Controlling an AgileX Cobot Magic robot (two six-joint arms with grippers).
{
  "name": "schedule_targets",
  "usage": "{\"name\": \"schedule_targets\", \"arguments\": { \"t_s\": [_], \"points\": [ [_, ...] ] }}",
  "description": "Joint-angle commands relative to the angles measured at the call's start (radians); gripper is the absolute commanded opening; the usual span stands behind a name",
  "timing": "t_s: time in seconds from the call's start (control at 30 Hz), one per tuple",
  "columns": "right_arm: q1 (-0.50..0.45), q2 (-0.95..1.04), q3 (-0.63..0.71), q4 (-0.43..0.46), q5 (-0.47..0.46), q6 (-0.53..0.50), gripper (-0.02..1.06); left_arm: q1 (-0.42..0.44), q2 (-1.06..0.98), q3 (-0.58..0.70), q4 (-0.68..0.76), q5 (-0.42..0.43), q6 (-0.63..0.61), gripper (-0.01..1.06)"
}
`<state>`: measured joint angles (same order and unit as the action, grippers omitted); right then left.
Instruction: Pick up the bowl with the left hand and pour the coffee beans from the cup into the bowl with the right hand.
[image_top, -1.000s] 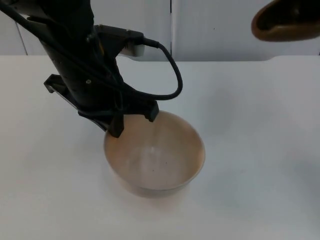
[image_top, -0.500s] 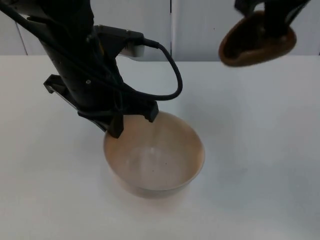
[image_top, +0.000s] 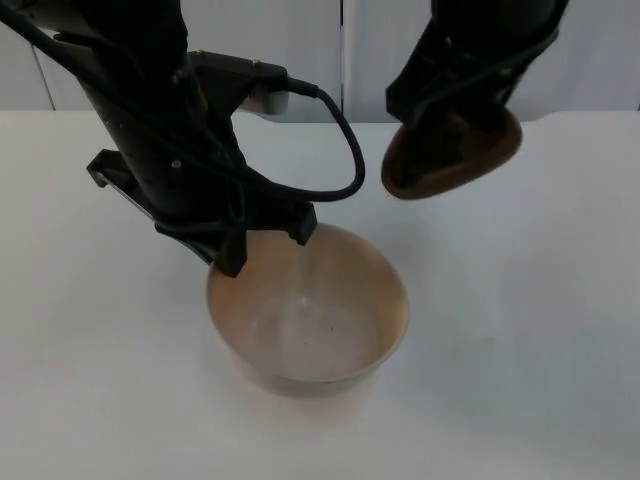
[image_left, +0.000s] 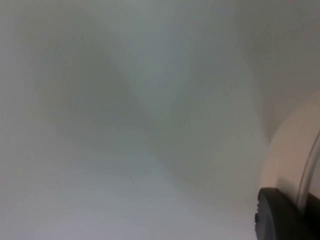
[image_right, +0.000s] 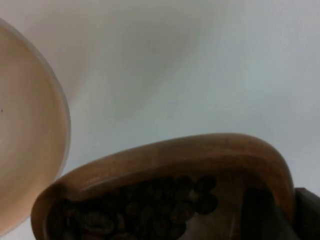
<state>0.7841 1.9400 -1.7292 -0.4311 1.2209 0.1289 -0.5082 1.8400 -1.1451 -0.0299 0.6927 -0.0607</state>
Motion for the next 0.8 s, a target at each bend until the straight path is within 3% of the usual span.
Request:
{"name": "schedule_targets", "arguments": {
  "t_s": [0.0, 0.2, 0.5, 0.77],
  "points": [
    [0.008, -0.003, -0.034, -0.011, 0.000, 0.006, 0.00, -0.006, -0.003, 0.005, -0.011, 0.004, 0.003, 0.00],
    [0.016, -0.003, -0.046, -0.024, 0.000, 0.006, 0.00, -0.006, -0.003, 0.005, -0.011, 0.004, 0.003, 0.00],
    [0.096, -0.001, -0.046, -0.179, 0.000, 0.006, 0.00, -0.006, -0.003, 0.005, -0.011, 0.002, 0.002, 0.00],
    [0.107, -0.003, -0.046, -0.191, 0.000, -0.006, 0.00, -0.006, -0.003, 0.005, -0.011, 0.002, 0.002, 0.00]
  ]
}}
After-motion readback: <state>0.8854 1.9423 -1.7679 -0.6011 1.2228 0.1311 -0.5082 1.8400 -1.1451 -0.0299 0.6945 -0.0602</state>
